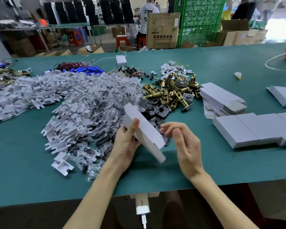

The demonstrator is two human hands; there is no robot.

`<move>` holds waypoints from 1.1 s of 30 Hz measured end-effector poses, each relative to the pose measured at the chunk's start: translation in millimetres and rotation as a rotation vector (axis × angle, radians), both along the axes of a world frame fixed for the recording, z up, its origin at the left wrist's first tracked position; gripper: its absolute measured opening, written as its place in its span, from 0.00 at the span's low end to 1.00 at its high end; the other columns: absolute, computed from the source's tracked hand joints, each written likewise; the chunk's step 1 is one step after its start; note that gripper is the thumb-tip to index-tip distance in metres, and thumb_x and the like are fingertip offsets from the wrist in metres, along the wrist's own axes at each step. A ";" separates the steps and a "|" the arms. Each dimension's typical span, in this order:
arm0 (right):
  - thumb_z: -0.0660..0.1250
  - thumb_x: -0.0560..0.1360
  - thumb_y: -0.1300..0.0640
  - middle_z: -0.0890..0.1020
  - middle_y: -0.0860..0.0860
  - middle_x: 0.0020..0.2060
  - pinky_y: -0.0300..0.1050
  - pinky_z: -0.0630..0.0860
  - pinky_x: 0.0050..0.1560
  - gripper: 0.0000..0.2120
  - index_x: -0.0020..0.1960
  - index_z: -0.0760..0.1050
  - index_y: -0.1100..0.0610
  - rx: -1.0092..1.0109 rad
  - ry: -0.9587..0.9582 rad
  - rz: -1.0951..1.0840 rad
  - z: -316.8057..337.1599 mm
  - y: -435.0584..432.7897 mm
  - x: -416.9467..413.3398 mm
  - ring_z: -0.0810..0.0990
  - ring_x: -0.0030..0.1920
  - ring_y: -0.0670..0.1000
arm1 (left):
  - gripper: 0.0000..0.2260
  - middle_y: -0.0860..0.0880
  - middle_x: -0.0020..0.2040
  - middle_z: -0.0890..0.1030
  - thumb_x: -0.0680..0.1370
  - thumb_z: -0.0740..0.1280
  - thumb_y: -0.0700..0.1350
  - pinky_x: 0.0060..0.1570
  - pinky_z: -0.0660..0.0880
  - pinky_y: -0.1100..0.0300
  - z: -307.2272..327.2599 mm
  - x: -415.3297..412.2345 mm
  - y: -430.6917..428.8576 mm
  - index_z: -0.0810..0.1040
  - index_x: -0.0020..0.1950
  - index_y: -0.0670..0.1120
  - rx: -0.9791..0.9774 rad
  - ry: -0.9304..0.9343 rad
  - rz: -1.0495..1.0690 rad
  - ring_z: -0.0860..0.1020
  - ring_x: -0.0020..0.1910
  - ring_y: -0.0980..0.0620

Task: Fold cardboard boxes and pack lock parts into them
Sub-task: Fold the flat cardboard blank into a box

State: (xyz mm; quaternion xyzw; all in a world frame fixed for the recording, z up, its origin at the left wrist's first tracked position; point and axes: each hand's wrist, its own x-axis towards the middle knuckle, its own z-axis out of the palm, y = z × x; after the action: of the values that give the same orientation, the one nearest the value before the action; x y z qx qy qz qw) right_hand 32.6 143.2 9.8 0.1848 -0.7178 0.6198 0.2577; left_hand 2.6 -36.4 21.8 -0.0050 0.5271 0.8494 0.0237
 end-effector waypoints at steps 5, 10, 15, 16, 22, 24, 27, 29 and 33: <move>0.61 0.79 0.32 0.81 0.40 0.59 0.40 0.78 0.56 0.29 0.69 0.72 0.51 0.161 -0.163 0.140 -1.8 -4.6 -1.2 0.82 0.60 0.48 | 0.43 0.38 0.59 0.84 0.63 0.82 0.64 0.59 0.81 0.38 -6.1 5.2 9.7 0.75 0.68 0.39 -0.193 0.043 -0.036 0.83 0.58 0.35; 0.69 0.75 0.35 0.78 0.34 0.60 0.39 0.80 0.53 0.33 0.75 0.67 0.48 0.231 -0.245 0.136 -5.3 -5.7 -5.5 0.80 0.60 0.45 | 0.33 0.41 0.58 0.85 0.69 0.78 0.59 0.47 0.84 0.47 -8.8 5.2 13.9 0.76 0.67 0.43 -0.272 0.043 0.017 0.86 0.53 0.40; 0.69 0.75 0.54 0.83 0.43 0.58 0.42 0.81 0.54 0.21 0.68 0.73 0.49 -0.042 -0.342 0.113 -3.2 0.7 -12.6 0.83 0.57 0.46 | 0.22 0.42 0.61 0.85 0.78 0.73 0.52 0.60 0.80 0.39 -11.8 2.9 16.8 0.76 0.67 0.42 -0.289 0.036 -0.022 0.83 0.60 0.39; 0.69 0.76 0.56 0.84 0.45 0.59 0.42 0.80 0.55 0.19 0.67 0.74 0.52 -0.100 -0.361 0.109 -2.7 3.1 -13.0 0.83 0.57 0.46 | 0.21 0.42 0.60 0.85 0.78 0.71 0.50 0.61 0.80 0.40 -12.2 2.3 16.3 0.77 0.67 0.42 -0.287 0.037 -0.030 0.83 0.61 0.41; 0.74 0.77 0.61 0.83 0.51 0.57 0.43 0.80 0.56 0.22 0.70 0.74 0.57 -0.107 -0.426 0.077 -3.4 5.0 -15.0 0.83 0.55 0.47 | 0.11 0.43 0.59 0.86 0.85 0.64 0.44 0.56 0.82 0.46 -17.5 0.9 12.4 0.80 0.65 0.42 -0.307 0.059 -0.037 0.84 0.56 0.43; 0.76 0.75 0.59 0.82 0.50 0.57 0.43 0.80 0.56 0.24 0.69 0.74 0.56 -0.087 -0.426 0.039 -5.2 5.3 -15.9 0.82 0.55 0.46 | 0.10 0.42 0.58 0.86 0.86 0.62 0.42 0.56 0.81 0.45 -19.9 0.8 12.7 0.80 0.63 0.42 -0.313 0.061 -0.039 0.84 0.54 0.44; 0.78 0.73 0.59 0.83 0.48 0.56 0.41 0.80 0.52 0.23 0.65 0.75 0.55 -0.071 -0.436 0.030 -8.1 5.9 -16.9 0.82 0.53 0.45 | 0.10 0.43 0.57 0.87 0.87 0.60 0.39 0.53 0.82 0.51 -23.1 -0.2 13.2 0.80 0.63 0.41 -0.329 0.085 -0.042 0.85 0.53 0.47; 0.79 0.72 0.60 0.83 0.48 0.54 0.40 0.80 0.50 0.22 0.62 0.75 0.55 -0.087 -0.447 0.040 -9.8 6.4 -17.7 0.83 0.52 0.45 | 0.10 0.44 0.56 0.87 0.87 0.60 0.39 0.50 0.82 0.55 -24.0 -0.5 13.0 0.79 0.63 0.41 -0.327 0.098 -0.044 0.85 0.52 0.48; 0.79 0.73 0.53 0.86 0.50 0.51 0.45 0.82 0.50 0.16 0.57 0.79 0.55 -0.117 -0.463 0.084 -8.7 6.3 -16.8 0.85 0.51 0.51 | 0.10 0.43 0.56 0.87 0.86 0.61 0.40 0.53 0.83 0.51 -24.2 -1.4 12.0 0.81 0.61 0.42 -0.296 0.099 -0.010 0.85 0.52 0.47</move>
State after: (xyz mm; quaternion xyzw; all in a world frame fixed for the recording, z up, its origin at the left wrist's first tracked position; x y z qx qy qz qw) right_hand 15.8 149.6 1.1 0.0523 -0.7124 0.6962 0.0707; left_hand 1.3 -24.4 -2.4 0.0360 0.6471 0.7616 0.0009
